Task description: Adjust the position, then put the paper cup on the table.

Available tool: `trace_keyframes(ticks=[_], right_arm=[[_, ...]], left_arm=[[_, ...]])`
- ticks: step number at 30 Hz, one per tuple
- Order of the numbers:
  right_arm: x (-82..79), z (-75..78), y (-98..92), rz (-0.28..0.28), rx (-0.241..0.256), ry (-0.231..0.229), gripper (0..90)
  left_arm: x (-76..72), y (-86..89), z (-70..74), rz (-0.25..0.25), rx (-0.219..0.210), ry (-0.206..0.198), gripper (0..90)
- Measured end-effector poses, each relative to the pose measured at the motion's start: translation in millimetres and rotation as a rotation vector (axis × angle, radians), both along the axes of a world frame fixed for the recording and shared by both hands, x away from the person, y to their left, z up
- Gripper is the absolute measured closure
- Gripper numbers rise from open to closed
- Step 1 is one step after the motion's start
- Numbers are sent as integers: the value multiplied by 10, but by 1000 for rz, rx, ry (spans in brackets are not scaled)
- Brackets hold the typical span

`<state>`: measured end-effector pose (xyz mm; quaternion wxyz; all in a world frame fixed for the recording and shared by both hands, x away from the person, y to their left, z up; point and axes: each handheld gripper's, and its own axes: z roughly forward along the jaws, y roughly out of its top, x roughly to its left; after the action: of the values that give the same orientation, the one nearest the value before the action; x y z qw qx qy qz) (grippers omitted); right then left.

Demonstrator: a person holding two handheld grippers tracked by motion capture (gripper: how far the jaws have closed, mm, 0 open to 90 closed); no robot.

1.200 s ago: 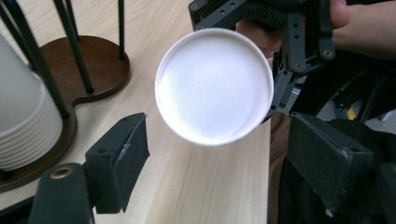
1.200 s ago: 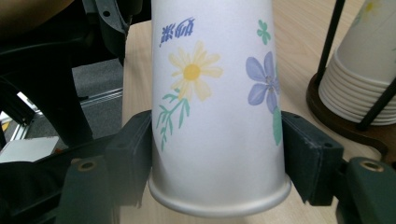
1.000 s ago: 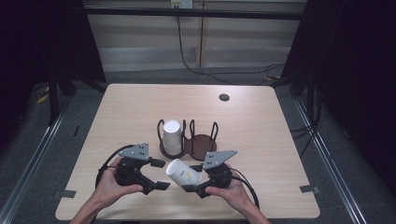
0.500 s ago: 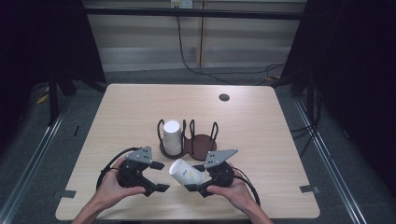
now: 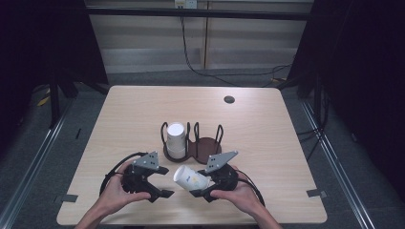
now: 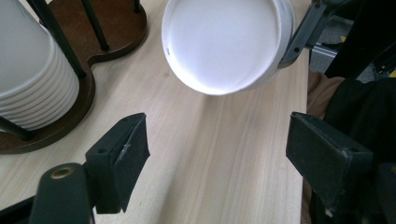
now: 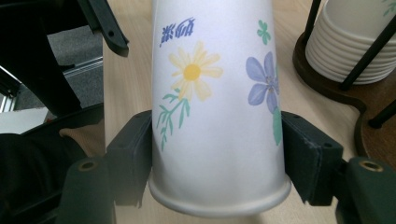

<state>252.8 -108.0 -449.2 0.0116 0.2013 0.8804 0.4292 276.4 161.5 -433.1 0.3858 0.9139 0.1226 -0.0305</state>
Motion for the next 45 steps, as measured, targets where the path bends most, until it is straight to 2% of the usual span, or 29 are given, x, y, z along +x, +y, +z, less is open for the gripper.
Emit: trace_keyframes(ticks=[7, 9, 10, 19, 22, 26, 32, 39, 41, 45], right_arm=[[19, 10, -1, 17, -40, 16, 315], [24, 5, 10, 30, -62, 21, 315], [33, 6, 21, 26, -96, 22, 315], [68, 11, 24, 46, -164, 28, 315], [80, 47, 42, 70, -197, 23, 315], [128, 135, 62, 85, -212, 16, 315], [121, 174, 123, 98, -260, 2, 315], [109, 147, 198, 137, -305, 9, 315], [100, 131, 228, 139, -335, 16, 313], [70, 150, 216, 144, -339, 10, 313]], left_arm=[[-5, 0, 0, -2, 7, -2, 211], [-11, -5, -8, 3, 8, -4, 211], [-8, -7, -11, -1, 13, -7, 208], [-10, -61, -60, -15, 42, 0, 208], [-4, -63, -65, -7, 36, -7, 208], [23, -48, -59, -18, 45, -19, 208], [-3, -67, -42, -24, 16, -30, 215], [-5, -101, -61, -36, 43, -30, 221], [-9, -118, -79, -44, 41, -7, 224], [-17, -131, -79, -59, 54, -3, 227]])
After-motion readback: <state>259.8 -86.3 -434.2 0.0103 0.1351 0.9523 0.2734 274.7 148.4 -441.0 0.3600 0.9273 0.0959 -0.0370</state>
